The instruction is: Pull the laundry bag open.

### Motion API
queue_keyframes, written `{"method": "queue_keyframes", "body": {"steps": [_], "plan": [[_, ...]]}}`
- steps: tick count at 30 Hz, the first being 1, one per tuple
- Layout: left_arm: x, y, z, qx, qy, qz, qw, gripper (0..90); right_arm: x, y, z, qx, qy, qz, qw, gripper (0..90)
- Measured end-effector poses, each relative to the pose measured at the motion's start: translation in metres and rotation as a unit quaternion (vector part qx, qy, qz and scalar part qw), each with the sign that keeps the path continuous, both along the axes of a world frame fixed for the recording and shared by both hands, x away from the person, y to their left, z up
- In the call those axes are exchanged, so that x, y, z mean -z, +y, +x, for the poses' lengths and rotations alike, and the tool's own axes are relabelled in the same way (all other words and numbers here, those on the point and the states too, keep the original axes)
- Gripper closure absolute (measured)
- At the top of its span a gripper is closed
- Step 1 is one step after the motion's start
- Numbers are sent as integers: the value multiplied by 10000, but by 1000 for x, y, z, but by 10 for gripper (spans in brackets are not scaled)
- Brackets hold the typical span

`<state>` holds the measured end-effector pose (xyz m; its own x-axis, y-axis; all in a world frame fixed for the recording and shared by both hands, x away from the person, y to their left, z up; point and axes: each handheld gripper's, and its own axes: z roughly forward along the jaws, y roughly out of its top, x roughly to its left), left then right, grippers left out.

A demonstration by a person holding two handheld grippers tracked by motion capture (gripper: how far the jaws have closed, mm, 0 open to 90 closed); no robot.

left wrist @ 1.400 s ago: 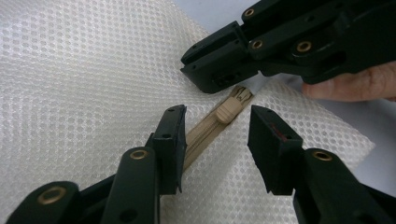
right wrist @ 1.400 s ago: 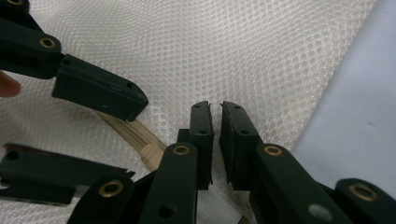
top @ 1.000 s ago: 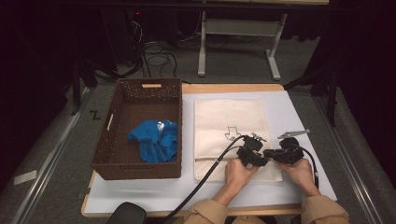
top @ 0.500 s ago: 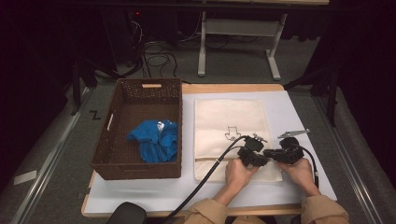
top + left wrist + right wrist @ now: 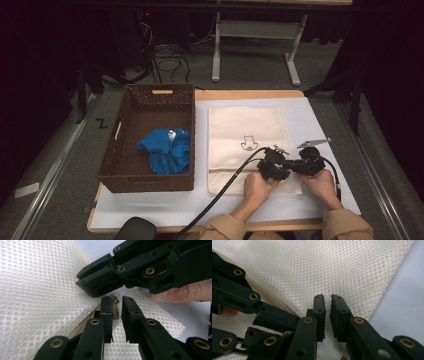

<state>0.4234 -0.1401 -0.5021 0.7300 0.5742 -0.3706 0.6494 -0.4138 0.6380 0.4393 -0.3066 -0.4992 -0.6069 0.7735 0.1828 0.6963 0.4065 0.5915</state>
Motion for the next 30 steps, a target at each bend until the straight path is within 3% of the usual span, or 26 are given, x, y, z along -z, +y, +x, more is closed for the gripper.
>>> {"method": "queue_keyframes", "body": {"steps": [5, 11, 15, 20, 24, 30], "plan": [[0, -8, -2, 13, -143, 279, 9995, 855, 0, 0, 0, -11, -10, 4, 10000, 824], [-2, -6, -2, 41, -155, 364, 9992, 867, 0, 0, -1, -11, 3, 18, 10000, 812], [-3, -4, -3, 9, -219, 470, 9987, 868, 0, 1, -2, -22, -101, -116, 9999, 857], [-5, 0, -3, -33, -185, 485, 9986, 869, -1, 6, -6, -80, -297, -409, 9987, 869], [-8, 3, -4, -65, -232, 527, 9983, 869, -1, 6, -7, -95, -355, -453, 9983, 900], [-2, 2, -3, -84, -132, 503, 9986, 869, -2, 8, -9, -95, -418, -571, 9974, 897]]}}
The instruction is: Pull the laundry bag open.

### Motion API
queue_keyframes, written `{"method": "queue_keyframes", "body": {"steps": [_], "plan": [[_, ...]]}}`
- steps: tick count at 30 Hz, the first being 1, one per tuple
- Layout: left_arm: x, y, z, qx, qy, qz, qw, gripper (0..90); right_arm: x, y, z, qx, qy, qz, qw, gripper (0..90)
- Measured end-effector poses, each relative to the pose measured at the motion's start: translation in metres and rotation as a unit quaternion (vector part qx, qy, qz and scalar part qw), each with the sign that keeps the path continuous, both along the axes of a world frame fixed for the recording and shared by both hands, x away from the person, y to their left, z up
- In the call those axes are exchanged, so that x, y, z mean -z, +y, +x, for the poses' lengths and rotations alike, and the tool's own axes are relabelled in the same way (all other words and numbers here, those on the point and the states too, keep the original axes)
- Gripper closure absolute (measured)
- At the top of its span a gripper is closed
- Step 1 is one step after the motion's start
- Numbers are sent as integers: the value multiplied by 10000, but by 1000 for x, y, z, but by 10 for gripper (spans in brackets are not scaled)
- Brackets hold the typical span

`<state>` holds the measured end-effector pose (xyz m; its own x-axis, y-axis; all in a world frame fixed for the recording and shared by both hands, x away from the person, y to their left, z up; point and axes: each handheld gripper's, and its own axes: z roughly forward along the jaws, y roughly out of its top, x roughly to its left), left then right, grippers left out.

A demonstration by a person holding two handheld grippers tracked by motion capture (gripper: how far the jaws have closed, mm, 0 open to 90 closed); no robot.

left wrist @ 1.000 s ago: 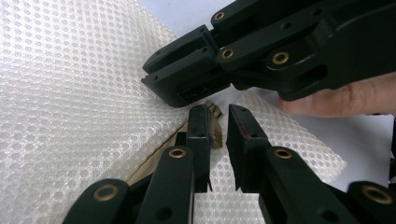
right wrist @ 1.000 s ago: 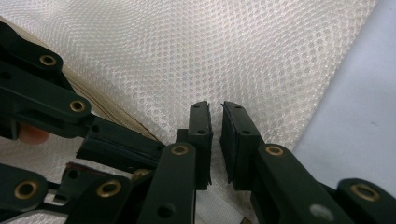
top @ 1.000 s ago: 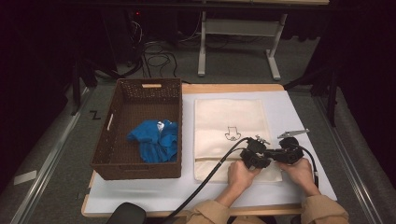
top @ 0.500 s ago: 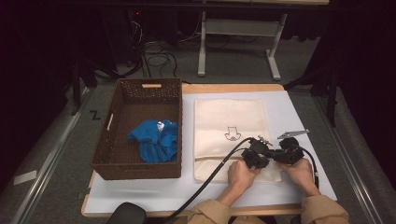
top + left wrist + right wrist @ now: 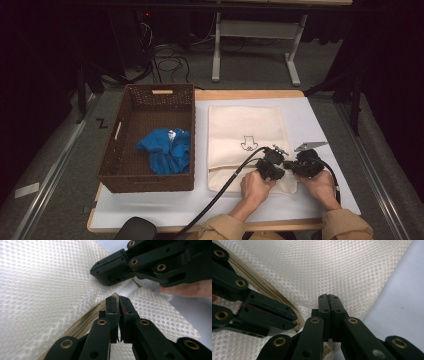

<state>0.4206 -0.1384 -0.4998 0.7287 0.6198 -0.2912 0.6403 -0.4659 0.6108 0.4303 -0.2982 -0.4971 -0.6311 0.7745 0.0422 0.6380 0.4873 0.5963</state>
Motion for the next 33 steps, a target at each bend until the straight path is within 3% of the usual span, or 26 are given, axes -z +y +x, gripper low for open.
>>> {"method": "queue_keyframes", "body": {"steps": [3, 8, 10, 14, 19, 25, 33], "plan": [[0, 0, 2, -14, 42, -40, 10000, 869, -3, -2, -2, 21, 62, 11, 10000, 888], [0, 0, 3, -46, 46, -27, 10000, 869, -10, -2, -9, -41, -70, -7, 10000, 900], [0, 0, 3, -72, 53, -38, 10000, 869, -14, 2, -15, -144, -118, -131, 9997, 900], [0, -1, 3, -87, 57, -40, 9999, 869, -13, 6, -18, -163, 72, -384, 9991, 900], [0, 0, 4, -93, 98, -27, 9999, 869, -9, 3, -16, -91, 252, -319, 9991, 900], [-2, 1, 3, -150, 72, 37, 9999, 869, -7, 4, -18, -144, 122, -408, 9990, 900], [-9, 16, 3, -173, 14, 48, 9998, 869, -6, 3, -18, -134, 125, -362, 9992, 900]]}}
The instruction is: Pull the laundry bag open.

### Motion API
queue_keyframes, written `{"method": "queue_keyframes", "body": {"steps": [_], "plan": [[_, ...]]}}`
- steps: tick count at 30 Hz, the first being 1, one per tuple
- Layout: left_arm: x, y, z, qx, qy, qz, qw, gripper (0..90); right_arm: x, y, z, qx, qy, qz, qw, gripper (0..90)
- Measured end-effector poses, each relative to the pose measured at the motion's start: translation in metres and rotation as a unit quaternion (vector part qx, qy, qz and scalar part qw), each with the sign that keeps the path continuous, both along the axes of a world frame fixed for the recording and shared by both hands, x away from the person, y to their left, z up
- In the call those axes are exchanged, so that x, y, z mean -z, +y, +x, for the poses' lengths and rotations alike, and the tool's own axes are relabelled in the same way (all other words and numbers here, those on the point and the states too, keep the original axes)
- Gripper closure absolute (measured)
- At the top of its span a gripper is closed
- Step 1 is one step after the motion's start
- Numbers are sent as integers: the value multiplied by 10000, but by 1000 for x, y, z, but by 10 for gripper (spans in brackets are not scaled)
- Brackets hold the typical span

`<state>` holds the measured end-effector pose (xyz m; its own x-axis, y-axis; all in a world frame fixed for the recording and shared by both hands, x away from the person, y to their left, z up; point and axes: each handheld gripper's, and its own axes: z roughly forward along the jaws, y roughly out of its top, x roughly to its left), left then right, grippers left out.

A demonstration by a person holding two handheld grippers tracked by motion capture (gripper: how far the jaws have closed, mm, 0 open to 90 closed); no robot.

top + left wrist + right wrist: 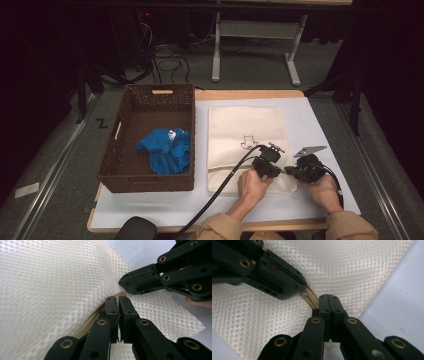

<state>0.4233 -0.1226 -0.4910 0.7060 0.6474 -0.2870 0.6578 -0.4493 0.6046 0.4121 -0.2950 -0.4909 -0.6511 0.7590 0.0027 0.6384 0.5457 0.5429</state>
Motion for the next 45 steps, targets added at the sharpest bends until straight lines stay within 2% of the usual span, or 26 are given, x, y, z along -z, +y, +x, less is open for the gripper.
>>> {"method": "queue_keyframes", "body": {"steps": [13, 18, 24, 34, 38, 45], "plan": [[-11, 23, -3, 30, -98, -77, 9999, 867, 0, 0, 1, -35, 42, 4, 10000, 900], [-10, 26, -5, 49, -93, -113, 9999, 867, -1, 0, 1, -2, 36, -12, 10000, 900], [-11, 29, -6, 59, -178, -91, 9998, 867, -1, 0, 1, 10, 72, 14, 10000, 900], [-10, 35, -7, 70, -88, -207, 9997, 867, -2, 1, 3, -21, 123, -59, 9999, 900], [-11, 35, -9, 46, -158, -199, 9997, 867, -1, 1, 3, -16, 117, -13, 9999, 900], [-18, 51, -10, -45, -214, -196, 9996, 867, -1, 0, 3, -29, 124, -22, 9999, 900]]}}
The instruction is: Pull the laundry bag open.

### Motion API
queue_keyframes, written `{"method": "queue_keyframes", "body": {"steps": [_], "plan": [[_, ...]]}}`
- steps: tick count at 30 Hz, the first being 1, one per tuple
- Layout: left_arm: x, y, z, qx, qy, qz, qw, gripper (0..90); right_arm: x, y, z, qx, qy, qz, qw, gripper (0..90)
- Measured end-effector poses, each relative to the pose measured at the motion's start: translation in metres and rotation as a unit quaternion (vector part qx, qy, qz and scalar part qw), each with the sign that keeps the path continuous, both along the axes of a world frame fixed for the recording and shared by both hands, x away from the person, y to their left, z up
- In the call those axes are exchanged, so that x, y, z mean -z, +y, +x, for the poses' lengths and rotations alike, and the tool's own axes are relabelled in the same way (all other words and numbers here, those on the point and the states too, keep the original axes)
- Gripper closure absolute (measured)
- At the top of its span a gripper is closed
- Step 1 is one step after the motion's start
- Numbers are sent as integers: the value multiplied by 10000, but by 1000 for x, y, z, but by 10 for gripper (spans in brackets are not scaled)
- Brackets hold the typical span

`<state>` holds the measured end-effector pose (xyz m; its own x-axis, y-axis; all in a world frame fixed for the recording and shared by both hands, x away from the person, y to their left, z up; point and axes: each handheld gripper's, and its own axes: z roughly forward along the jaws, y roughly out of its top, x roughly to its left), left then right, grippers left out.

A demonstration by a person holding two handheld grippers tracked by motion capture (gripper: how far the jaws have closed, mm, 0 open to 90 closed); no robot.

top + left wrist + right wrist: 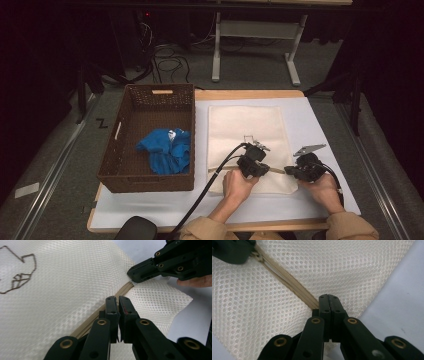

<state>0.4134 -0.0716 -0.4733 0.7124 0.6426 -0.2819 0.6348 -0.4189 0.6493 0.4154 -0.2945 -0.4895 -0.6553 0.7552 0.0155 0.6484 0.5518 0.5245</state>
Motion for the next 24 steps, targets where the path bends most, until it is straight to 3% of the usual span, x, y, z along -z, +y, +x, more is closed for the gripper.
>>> {"method": "queue_keyframes", "body": {"steps": [24], "plan": [[-8, 25, -1, -97, -2, 94, 9999, 866, 0, -1, 1, 13, 14, 59, 10000, 900]]}}
